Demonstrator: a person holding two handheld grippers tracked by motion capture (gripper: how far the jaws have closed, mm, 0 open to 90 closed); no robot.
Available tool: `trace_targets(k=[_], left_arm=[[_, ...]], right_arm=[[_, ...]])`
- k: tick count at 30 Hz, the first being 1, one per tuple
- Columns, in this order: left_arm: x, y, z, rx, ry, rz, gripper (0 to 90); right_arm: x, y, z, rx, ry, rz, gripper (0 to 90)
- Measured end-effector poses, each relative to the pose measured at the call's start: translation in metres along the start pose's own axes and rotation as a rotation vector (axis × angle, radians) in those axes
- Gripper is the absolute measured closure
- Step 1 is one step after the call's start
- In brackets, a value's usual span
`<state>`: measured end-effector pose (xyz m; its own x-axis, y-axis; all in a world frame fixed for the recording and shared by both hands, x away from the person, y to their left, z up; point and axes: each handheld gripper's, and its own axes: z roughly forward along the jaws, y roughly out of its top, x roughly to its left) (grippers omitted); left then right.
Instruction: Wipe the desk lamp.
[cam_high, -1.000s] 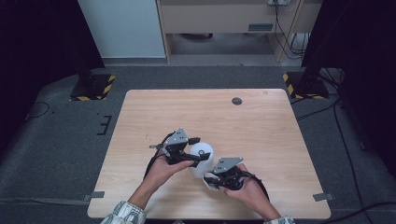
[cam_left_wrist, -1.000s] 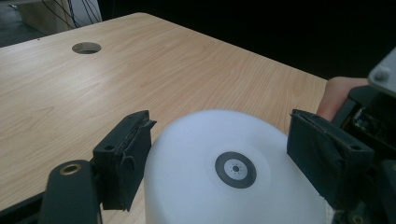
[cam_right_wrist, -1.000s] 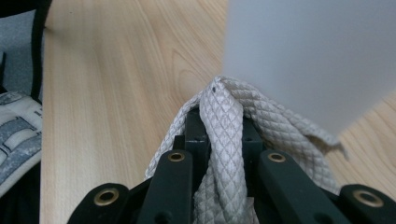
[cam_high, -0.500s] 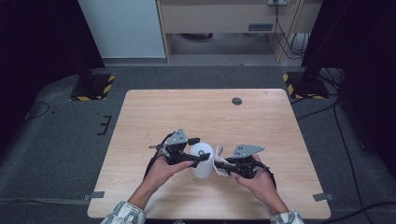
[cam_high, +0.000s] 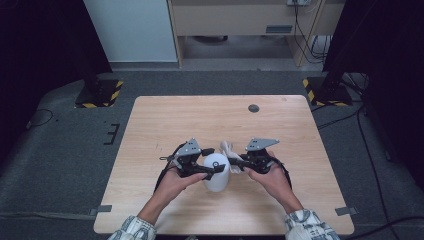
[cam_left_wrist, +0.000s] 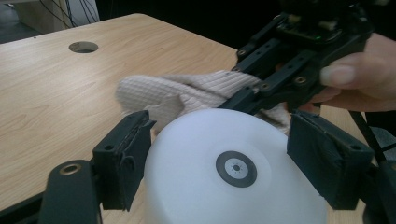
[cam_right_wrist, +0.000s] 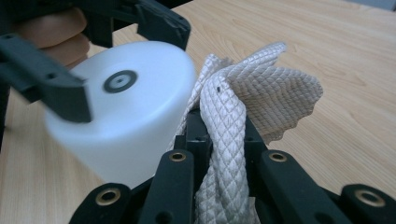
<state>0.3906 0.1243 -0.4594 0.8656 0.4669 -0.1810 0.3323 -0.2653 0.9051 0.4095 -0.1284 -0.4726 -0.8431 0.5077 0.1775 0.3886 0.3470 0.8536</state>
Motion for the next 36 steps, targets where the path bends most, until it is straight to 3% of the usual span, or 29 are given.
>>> trace_targets(k=[8, 12, 25, 36], left_arm=[[0.001, 0.000, 0.000, -0.001, -0.005, -0.006, 21.4], [0.001, -0.001, 0.000, -0.002, -0.007, -0.009, 21.5], [0.001, -0.001, 0.000, -0.003, -0.009, -0.013, 21.5], [0.002, -0.001, 0.001, -0.003, -0.012, -0.019, 21.5]], right_arm=[[-0.012, -0.015, 0.029, 0.090, 0.014, 0.032, 80.5], [-0.013, -0.019, 0.034, 0.120, 0.006, 0.029, 80.6], [-0.001, -0.030, 0.010, 0.124, 0.015, 0.004, 80.7], [0.021, -0.042, -0.001, 0.144, 0.050, -0.028, 80.6]])
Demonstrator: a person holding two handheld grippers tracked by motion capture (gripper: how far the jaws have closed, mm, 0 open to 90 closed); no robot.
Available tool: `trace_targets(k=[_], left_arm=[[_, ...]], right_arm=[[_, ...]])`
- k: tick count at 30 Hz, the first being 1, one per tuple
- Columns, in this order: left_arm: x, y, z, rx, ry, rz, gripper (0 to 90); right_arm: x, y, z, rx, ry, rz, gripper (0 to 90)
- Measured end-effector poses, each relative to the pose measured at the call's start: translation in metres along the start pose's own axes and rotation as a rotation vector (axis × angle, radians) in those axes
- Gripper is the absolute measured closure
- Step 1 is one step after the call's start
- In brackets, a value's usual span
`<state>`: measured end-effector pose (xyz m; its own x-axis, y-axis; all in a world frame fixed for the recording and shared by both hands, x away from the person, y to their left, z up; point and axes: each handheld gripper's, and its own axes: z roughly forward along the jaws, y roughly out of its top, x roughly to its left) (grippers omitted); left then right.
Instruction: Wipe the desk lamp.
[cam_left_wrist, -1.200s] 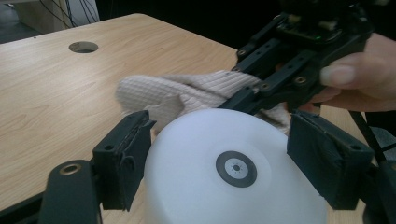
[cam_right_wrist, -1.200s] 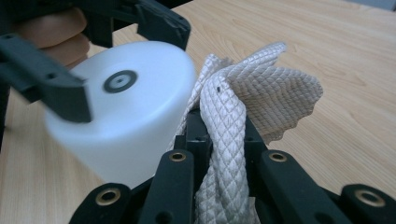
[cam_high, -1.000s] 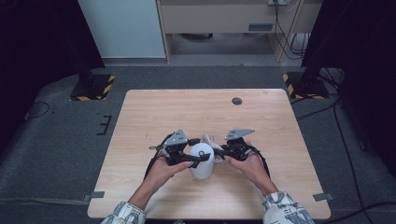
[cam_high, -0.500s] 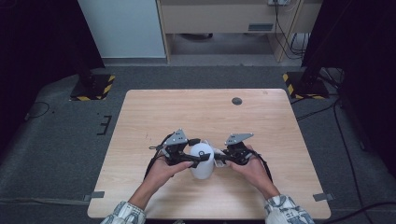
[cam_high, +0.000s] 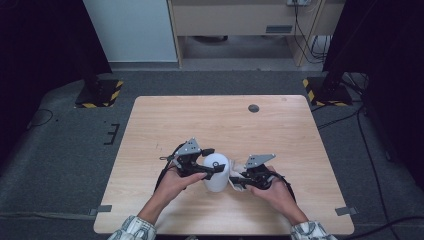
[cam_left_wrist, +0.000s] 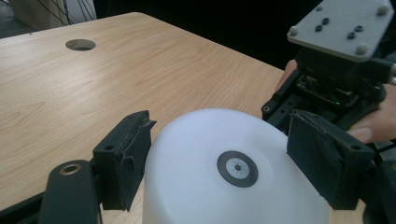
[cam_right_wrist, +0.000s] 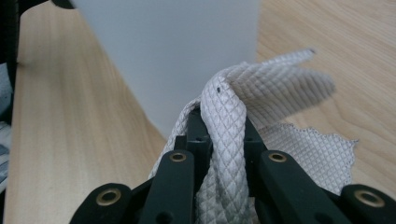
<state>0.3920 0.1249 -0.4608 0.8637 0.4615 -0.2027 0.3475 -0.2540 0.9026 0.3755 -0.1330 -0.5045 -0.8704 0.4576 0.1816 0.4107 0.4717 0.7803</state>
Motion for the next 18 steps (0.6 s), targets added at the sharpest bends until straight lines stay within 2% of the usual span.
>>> trace_targets(k=[8, 18], left_arm=[[0.001, 0.001, 0.002, 0.001, -0.006, -0.004, 21.5], [0.002, 0.002, 0.003, 0.005, -0.007, -0.005, 21.5]], right_arm=[[0.017, 0.001, -0.005, -0.005, 0.011, -0.033, 80.6], [0.040, 0.009, -0.003, -0.024, 0.057, -0.079, 80.7]])
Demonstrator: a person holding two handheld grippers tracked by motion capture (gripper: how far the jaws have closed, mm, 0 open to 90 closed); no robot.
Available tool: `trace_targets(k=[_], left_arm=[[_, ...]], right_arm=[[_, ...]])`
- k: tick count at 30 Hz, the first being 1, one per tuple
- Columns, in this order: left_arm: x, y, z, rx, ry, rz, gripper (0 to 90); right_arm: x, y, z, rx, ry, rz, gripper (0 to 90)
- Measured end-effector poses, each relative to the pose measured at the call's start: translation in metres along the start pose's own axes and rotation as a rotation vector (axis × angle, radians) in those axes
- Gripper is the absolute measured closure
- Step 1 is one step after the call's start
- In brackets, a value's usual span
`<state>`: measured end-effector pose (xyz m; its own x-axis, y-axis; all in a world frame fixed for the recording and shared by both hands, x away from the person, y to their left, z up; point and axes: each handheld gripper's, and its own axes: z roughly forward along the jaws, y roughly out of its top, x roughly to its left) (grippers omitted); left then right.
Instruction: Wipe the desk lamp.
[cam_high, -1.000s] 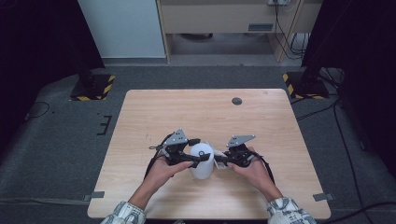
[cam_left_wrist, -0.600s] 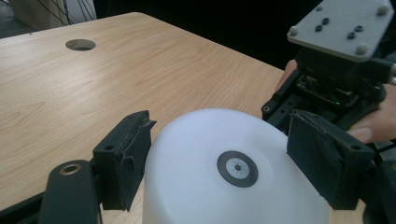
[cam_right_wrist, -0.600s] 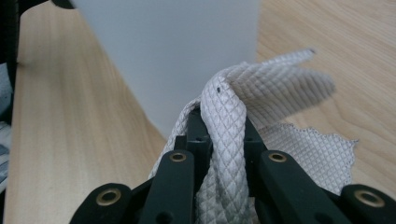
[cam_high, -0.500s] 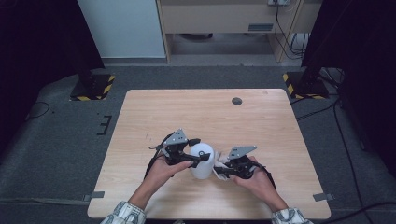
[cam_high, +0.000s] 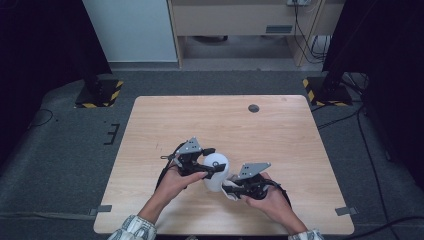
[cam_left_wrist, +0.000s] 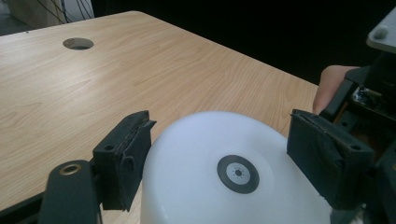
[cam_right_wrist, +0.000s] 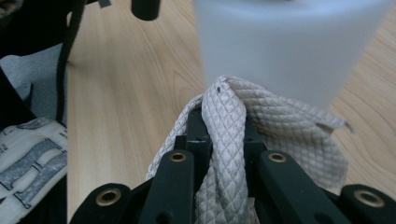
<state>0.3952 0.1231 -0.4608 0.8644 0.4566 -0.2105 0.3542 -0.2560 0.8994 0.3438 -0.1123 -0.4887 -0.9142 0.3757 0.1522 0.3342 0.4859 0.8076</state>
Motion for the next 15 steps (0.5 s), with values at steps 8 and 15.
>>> trace_targets(k=[8, 15], left_arm=[[0.001, 0.000, 0.001, -0.002, 0.001, -0.002, 21.4], [0.002, 0.003, 0.005, 0.005, 0.001, 0.010, 21.4]], right_arm=[[0.009, 0.005, 0.014, -0.001, 0.024, -0.026, 80.7], [0.012, 0.006, 0.023, 0.002, 0.019, -0.028, 80.6]])
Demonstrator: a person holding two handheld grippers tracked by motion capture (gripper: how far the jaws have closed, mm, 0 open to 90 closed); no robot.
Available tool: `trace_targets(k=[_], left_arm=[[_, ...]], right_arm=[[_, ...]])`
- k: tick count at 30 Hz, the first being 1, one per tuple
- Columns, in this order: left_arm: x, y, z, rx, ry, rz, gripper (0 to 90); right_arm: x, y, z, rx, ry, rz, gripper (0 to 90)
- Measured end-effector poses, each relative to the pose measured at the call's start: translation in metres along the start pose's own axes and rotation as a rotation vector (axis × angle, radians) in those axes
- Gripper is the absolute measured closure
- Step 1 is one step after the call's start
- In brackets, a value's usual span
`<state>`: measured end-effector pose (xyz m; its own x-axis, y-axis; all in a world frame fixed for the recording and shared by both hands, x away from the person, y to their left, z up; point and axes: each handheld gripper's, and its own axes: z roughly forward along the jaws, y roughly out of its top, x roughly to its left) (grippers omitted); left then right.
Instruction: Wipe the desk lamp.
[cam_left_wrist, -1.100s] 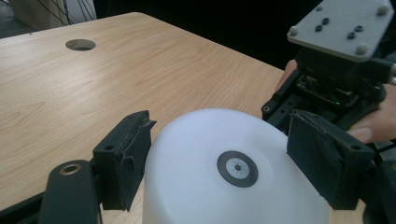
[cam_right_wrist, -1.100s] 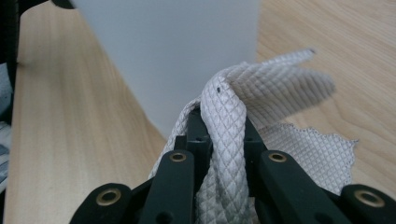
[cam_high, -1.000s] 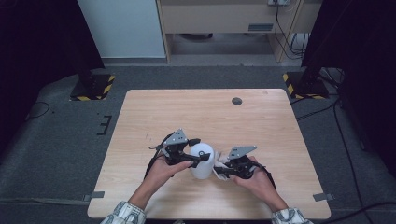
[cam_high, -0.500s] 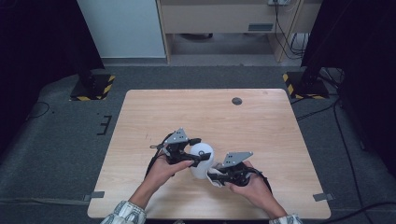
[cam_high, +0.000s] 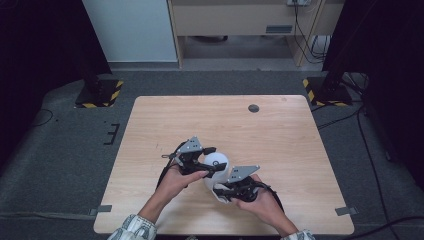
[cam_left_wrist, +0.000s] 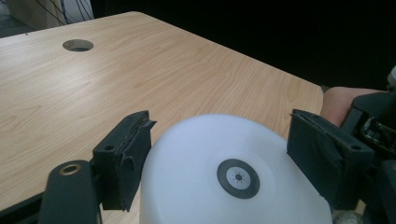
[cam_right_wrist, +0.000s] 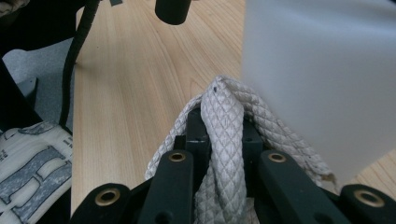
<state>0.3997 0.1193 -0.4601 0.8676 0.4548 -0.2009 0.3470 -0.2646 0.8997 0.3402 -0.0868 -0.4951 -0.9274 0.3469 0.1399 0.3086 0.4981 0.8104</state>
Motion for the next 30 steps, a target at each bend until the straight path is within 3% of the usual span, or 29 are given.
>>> trace_targets(k=[6, 12, 17, 20, 23, 26, 30], left_arm=[[0.000, 0.001, 0.002, -0.004, 0.017, -0.003, 20.8], [-0.003, 0.004, -0.009, -0.018, 0.073, 0.018, 13.1], [-0.011, -0.006, -0.044, -0.034, 0.199, 0.033, 13.5], [-0.016, -0.020, -0.065, 0.006, 0.281, 0.072, 13.5], [-0.019, -0.041, -0.080, 0.049, 0.319, 0.064, 14.4], [-0.014, -0.055, -0.086, 0.090, 0.331, 0.037, 15.3], [-0.007, -0.057, -0.082, 0.111, 0.349, 0.020, 16.2]], right_arm=[[-0.001, 0.001, 0.004, -0.013, -0.006, -0.001, 80.3], [0.007, 0.003, 0.004, -0.035, -0.018, -0.020, 79.9], [0.022, 0.008, 0.013, -0.048, -0.025, -0.066, 79.6], [0.029, 0.007, 0.023, -0.033, -0.020, -0.086, 79.5], [0.038, 0.004, 0.040, 0.011, -0.007, -0.122, 78.9], [0.045, 0.000, 0.056, 0.065, -0.011, -0.151, 77.7], [0.048, -0.003, 0.067, 0.098, -0.028, -0.183, 73.7]])
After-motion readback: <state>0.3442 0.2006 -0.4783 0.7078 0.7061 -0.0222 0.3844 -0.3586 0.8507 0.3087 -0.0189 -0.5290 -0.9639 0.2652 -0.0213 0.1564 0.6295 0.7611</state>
